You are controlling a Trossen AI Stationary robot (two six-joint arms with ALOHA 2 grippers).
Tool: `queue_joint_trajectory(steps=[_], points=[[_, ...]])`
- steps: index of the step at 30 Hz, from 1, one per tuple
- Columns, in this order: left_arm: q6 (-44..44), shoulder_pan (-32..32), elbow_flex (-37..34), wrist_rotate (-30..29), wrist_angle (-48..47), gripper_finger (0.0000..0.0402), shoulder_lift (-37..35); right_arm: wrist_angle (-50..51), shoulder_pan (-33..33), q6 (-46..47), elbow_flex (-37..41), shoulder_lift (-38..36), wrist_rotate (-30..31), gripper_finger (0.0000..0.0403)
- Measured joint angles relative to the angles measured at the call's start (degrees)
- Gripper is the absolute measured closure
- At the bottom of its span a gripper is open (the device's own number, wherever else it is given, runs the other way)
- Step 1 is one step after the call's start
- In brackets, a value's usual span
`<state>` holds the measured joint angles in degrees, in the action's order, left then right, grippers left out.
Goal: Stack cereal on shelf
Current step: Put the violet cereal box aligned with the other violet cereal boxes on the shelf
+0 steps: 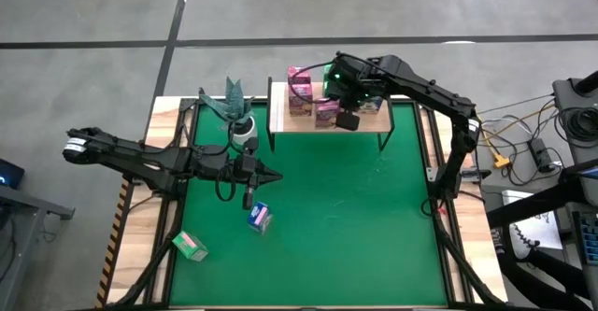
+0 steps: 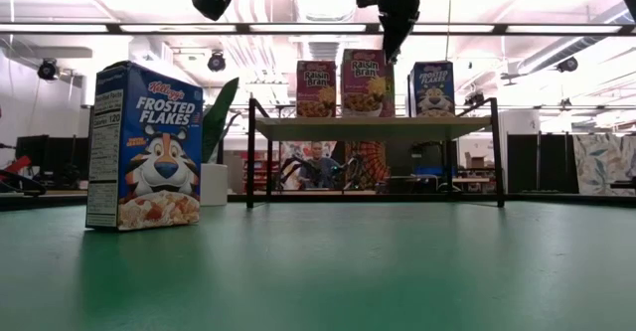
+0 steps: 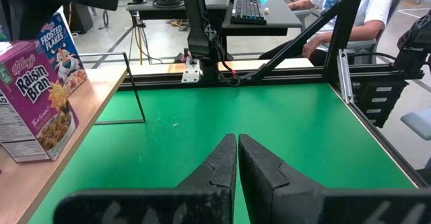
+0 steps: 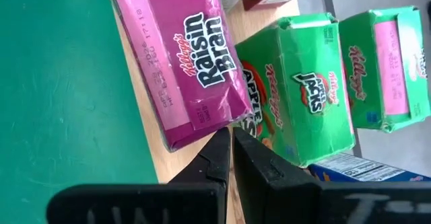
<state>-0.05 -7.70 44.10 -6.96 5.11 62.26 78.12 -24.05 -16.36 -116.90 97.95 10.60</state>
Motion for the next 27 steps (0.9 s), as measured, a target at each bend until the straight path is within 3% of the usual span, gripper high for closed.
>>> queue_joint_trajectory(steps=[27], points=[[0.24,0.0,0.0,0.0,0.01,0.0402,0.0,-6.21,1.03,-0.49,2.91,0.44,-3.14,0.0394]])
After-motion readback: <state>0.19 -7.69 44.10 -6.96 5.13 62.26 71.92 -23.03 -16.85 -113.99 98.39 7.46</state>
